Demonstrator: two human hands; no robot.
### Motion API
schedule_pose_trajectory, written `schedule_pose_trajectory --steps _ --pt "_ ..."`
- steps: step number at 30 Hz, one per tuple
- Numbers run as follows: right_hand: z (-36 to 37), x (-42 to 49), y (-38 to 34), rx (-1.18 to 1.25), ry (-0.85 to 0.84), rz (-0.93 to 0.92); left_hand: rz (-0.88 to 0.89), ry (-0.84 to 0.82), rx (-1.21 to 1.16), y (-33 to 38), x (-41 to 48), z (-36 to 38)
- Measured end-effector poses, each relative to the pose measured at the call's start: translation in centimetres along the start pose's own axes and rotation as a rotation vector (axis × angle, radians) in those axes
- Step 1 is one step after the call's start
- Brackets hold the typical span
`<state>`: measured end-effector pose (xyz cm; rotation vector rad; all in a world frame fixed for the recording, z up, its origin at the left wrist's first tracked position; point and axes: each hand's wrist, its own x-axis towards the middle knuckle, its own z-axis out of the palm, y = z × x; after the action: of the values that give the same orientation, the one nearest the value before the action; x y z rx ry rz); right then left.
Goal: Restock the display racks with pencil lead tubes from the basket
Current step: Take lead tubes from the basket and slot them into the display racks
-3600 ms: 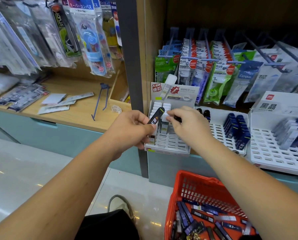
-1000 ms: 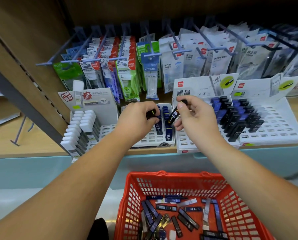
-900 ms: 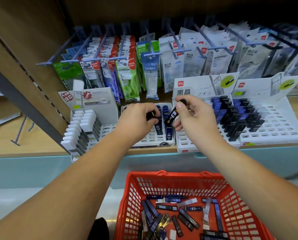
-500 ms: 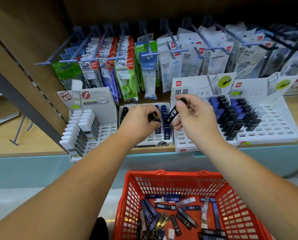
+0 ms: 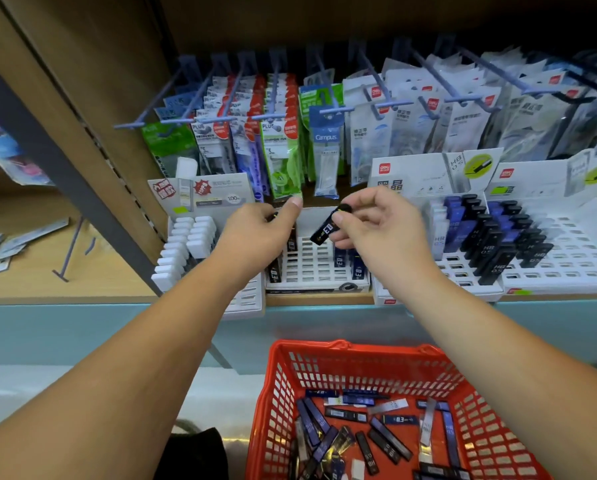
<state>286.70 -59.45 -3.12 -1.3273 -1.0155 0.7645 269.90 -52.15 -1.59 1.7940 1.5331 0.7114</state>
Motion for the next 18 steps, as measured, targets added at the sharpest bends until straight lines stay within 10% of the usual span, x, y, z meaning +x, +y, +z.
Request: schedule_pose_trajectory --steps 18 --pt "5.8 3.5 3.1 -0.537 -0.114 -0.126 -0.002 -0.043 -0.384 -3.2 1.0 -2.9"
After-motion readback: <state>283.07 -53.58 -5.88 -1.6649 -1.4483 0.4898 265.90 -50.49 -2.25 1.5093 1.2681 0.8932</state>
